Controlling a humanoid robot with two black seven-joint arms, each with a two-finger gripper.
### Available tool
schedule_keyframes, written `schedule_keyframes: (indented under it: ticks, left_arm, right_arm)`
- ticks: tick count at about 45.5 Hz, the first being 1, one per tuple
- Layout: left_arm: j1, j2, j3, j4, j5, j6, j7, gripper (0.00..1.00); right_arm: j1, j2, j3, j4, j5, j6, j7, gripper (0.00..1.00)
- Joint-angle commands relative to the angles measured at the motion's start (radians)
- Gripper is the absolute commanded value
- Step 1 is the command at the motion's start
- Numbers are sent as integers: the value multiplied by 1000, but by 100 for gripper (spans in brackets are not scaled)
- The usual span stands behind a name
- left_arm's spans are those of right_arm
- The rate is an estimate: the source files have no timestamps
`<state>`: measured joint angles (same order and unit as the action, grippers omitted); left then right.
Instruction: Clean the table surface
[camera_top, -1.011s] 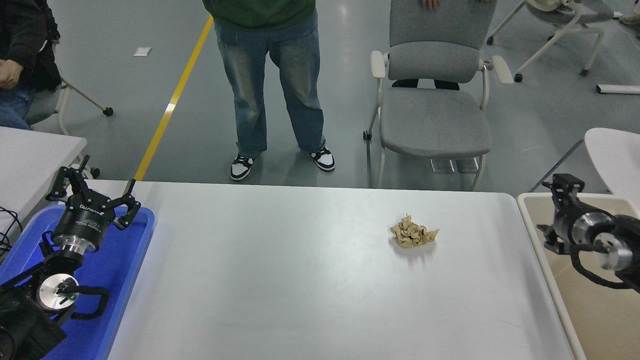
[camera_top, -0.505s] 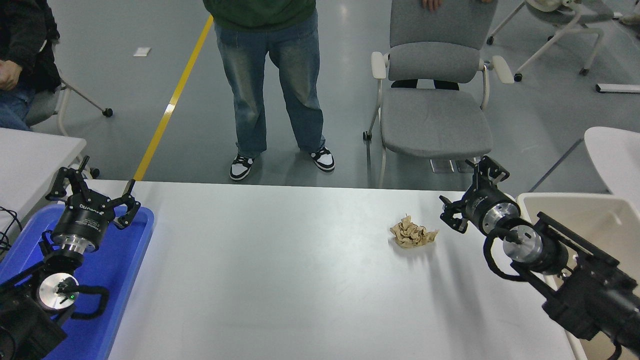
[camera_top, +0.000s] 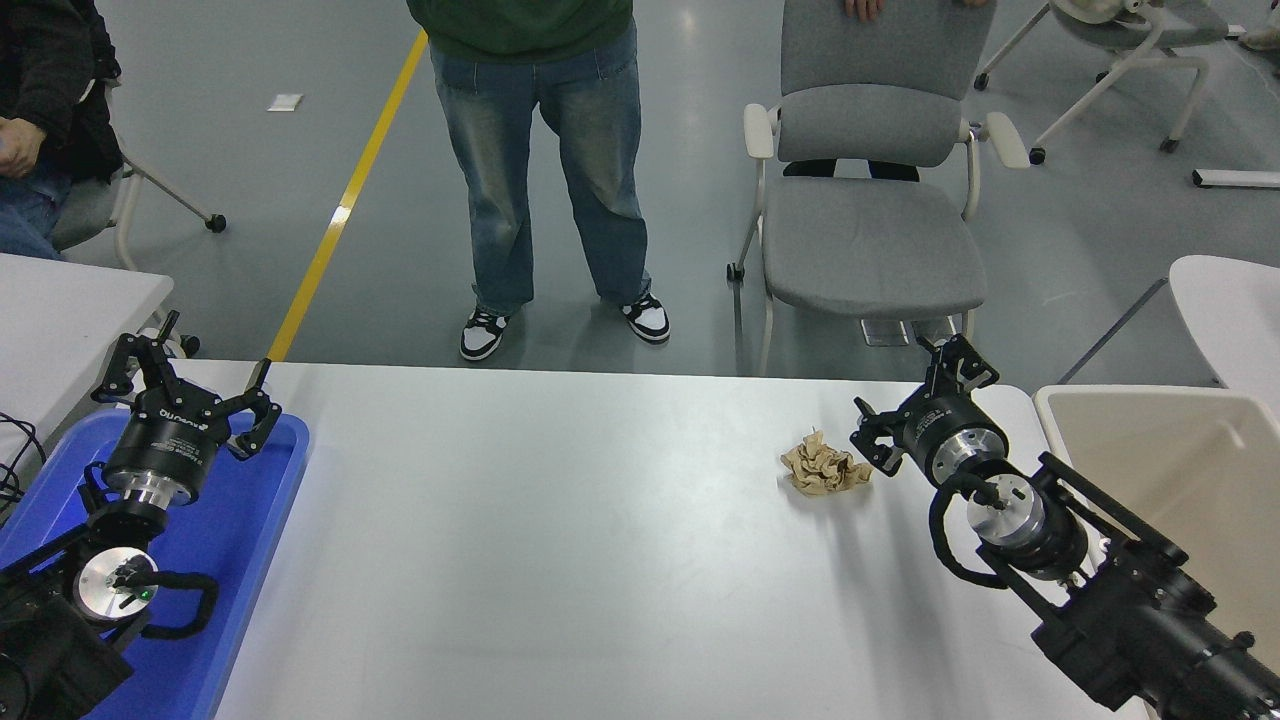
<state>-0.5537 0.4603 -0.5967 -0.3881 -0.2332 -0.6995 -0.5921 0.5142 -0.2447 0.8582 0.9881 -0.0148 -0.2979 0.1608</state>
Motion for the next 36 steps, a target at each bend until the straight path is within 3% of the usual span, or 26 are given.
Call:
schedule_keyframes:
  ticks: [1,19,36]
  left_arm:
    - [0,0,0,0,0,0,0,100]
    - [0,0,0,0,0,0,0,100]
    - [0,0,0,0,0,0,0,100]
  right_arm:
    - [10,-45,-86,-11,-74,5,8,99]
    - [14,-77,-131,-20,-106,5,6,99]
    - [293,-297,-701,86,-338,6,6,98]
